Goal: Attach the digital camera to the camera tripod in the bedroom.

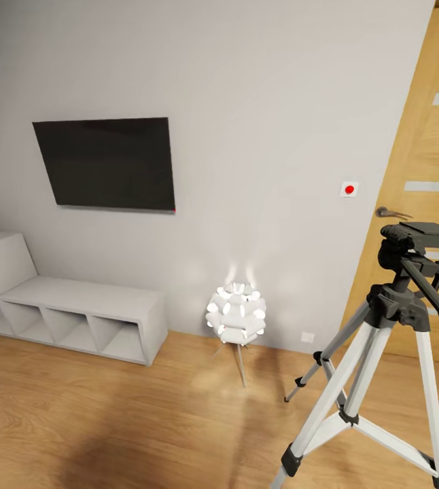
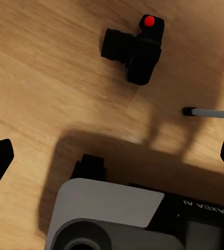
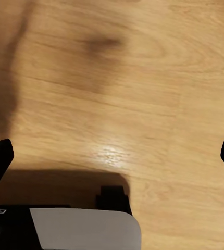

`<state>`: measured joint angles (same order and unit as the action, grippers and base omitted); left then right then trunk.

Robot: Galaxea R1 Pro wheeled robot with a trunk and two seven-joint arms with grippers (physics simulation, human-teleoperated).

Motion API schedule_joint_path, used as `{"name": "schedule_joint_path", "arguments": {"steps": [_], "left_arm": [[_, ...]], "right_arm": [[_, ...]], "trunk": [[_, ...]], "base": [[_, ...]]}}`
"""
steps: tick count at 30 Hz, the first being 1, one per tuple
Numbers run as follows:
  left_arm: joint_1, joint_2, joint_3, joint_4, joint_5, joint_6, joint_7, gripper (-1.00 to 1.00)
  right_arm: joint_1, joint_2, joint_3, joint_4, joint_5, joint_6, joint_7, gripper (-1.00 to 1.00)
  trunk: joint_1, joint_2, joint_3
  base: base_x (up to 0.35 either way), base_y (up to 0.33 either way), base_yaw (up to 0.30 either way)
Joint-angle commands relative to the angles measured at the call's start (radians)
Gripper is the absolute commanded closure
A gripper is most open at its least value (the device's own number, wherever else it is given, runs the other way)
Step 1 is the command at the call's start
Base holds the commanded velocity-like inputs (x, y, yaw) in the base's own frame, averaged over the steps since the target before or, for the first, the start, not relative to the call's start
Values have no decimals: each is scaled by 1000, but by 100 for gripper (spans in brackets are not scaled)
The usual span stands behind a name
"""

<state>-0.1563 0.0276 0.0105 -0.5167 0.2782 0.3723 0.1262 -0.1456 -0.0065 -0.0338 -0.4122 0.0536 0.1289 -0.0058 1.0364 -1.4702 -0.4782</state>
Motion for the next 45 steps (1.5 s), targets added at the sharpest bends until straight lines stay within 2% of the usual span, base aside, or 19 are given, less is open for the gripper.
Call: {"name": "schedule_joint_path", "arguments": {"steps": [1, 13, 25, 45], "left_arm": [[0, 0, 0, -3, 11, 5, 6, -100], [0, 1, -1, -12, 10, 5, 5, -100], [0, 3, -1, -11, 12, 5, 5, -100], [0, 2, -1, -6, 11, 5, 6, -100]], "right_arm": [[0, 0, -3, -2, 6, 6, 0, -100], [0, -4, 1, -22, 16, 10, 2, -100], [0, -6, 1, -97, 16, 23, 1, -100], [0, 3, -2, -103, 11, 16, 2, -100]], "trunk": [[4, -8, -4], [50, -92, -42], [96, -176, -80], [173, -316, -142]], "base": [[0, 0, 0], [0, 0, 0], [0, 0, 0], [0, 0, 0]]}}
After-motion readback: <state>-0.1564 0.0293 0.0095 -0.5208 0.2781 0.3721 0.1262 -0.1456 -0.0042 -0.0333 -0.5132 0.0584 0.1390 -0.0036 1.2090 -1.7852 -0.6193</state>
